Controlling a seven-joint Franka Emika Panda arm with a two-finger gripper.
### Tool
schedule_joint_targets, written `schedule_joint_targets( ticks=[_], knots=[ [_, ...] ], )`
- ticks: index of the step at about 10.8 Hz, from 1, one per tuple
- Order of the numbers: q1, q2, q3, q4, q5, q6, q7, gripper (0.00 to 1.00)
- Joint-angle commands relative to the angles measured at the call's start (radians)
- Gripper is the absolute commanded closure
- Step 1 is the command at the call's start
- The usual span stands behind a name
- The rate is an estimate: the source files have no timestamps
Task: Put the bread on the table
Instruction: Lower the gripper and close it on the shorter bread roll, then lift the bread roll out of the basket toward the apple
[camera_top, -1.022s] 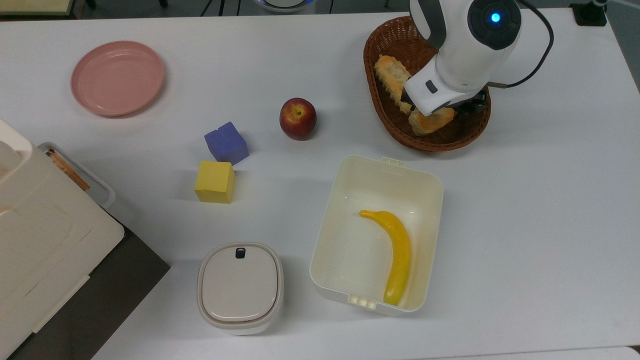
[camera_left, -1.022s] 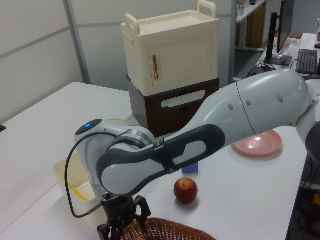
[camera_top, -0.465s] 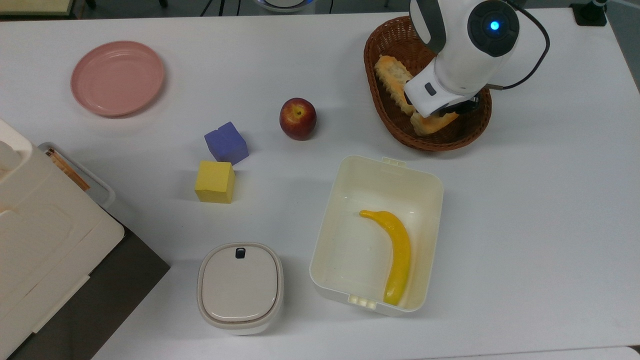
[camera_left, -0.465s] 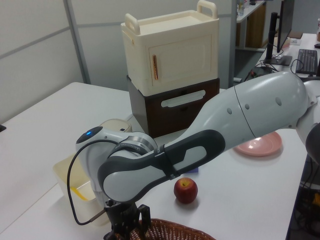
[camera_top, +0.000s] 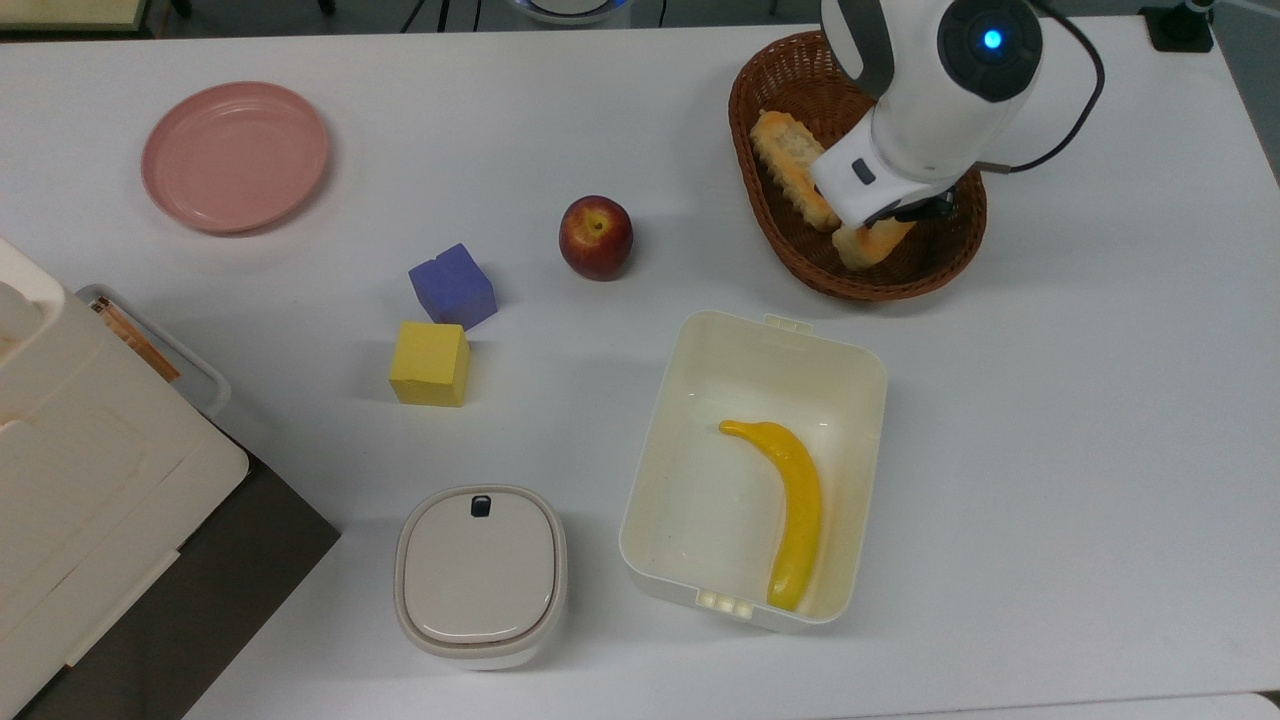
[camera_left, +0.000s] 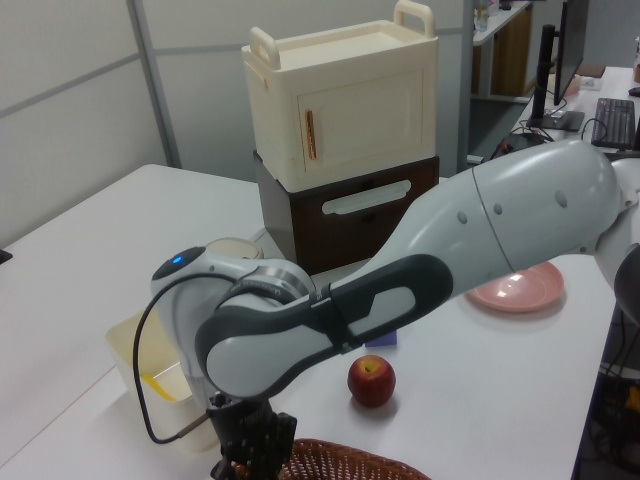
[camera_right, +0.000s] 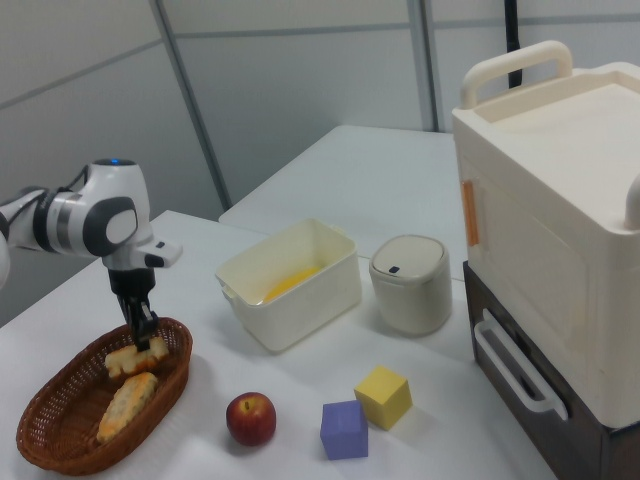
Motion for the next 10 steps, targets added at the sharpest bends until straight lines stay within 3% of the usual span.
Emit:
schedule_joint_targets(
  ticks=[1,5,10],
  knots=[
    [-0.001,-0.121,-0.026,-0.011,-0.005,-0.101,-0.025,1.00],
    [-0.145,-0.237,-0.028,0.003,-0.009,-0.282,-0.214,1.00],
    [-0.352,-0.282,-0.028,0.018,-0.127,-0.352,-0.504,1.00]
  ],
)
